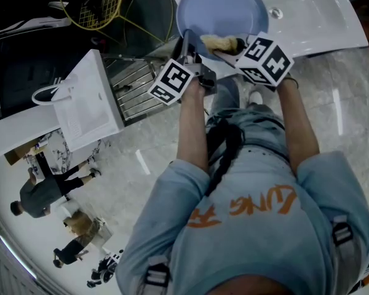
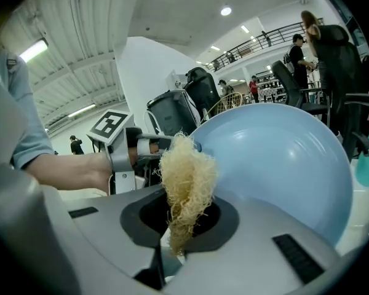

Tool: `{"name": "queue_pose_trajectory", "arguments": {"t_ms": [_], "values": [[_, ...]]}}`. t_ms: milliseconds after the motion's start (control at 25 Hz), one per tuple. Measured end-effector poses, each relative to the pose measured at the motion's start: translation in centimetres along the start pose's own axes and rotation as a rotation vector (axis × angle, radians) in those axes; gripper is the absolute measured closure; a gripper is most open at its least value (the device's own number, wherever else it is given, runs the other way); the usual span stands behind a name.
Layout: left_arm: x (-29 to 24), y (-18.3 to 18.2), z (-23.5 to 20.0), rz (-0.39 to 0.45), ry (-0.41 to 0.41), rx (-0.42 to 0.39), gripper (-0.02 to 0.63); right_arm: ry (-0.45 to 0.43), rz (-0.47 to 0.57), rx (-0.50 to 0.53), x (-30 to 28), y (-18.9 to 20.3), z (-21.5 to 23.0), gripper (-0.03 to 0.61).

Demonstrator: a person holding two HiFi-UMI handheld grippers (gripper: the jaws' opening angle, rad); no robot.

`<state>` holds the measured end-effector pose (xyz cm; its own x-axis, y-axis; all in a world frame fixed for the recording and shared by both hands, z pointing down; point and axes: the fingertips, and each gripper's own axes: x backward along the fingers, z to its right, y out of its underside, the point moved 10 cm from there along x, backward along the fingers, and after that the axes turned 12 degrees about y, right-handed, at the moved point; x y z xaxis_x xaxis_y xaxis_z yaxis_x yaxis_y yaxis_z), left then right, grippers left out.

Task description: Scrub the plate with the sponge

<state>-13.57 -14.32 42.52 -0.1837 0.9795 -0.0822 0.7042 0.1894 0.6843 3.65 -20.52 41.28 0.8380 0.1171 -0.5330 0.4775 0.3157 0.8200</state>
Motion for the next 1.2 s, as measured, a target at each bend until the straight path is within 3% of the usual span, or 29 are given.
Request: {"name": "queue_pose_trajectory", "arguments": {"t_ms": [600,1200], "values": [[0.6,-0.1,-0.3,0.013,-0.01,0.004,0.566,0.049,-0.159,0.074,1.6,2.2,1.1,0.546],[1.4,0.9,-0.1,0.007,0.007,0.025,0.566,0.262,-0.146,-0.02,5.3,5.3,5.4,0.546]]}}
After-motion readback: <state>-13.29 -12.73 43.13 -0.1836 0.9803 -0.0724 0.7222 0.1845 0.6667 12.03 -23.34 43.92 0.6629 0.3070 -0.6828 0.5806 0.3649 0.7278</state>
